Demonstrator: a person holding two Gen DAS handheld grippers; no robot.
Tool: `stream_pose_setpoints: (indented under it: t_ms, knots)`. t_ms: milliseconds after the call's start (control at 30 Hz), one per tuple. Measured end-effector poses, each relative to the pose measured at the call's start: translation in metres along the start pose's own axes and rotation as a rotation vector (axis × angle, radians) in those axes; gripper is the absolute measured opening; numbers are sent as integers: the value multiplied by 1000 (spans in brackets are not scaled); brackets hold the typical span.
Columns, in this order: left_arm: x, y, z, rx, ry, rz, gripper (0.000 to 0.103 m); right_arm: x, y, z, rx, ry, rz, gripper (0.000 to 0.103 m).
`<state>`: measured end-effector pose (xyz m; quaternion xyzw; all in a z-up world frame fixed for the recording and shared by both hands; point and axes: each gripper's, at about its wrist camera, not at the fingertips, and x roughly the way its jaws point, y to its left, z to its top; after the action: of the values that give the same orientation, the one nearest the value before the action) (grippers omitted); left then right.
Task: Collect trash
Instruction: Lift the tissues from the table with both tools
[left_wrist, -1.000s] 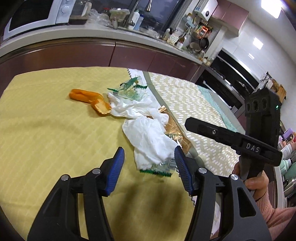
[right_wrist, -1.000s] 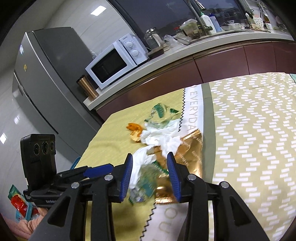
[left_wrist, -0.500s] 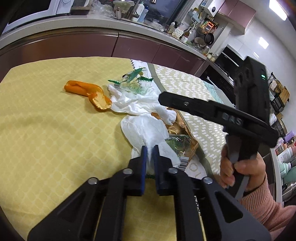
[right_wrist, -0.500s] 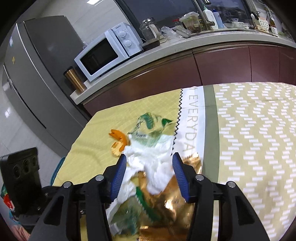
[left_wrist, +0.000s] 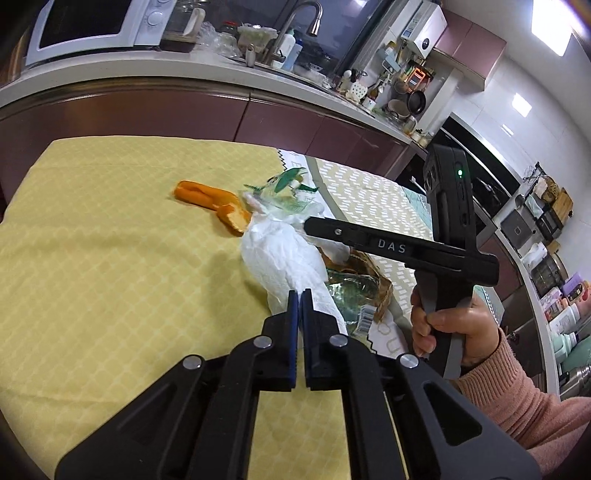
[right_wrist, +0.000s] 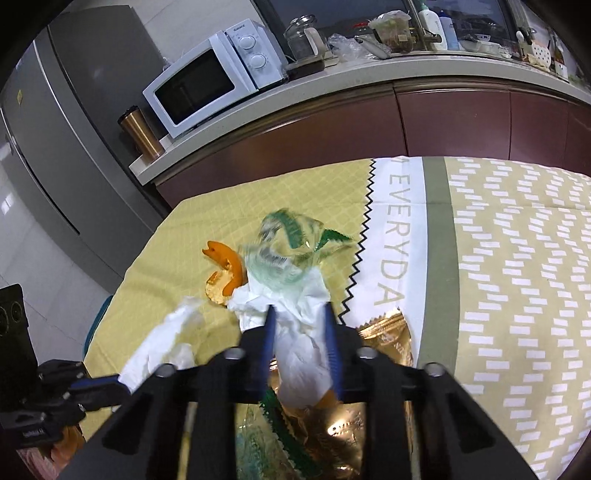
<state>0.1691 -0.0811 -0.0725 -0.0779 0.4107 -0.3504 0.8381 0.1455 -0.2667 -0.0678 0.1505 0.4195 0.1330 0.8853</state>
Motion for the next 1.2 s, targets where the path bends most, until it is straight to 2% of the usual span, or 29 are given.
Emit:
stream_pose_setpoints:
  t_ms: [67,167,600,1200]
  knots:
    - [-7,4,-2,-4,-11,13,3,-2,0,-2,-2,-3,5,7]
    - [-18,10,-5,-9,-25,25,3,-9,3,-3,-1,-21,27,6]
    - [-67,37,-19,-50,-98,71,3,-57,32,-12,-19,-124,161,5]
    - [-138,53,-32,-51,-202,113,3,-60,91,-26,-84,-106,306,5]
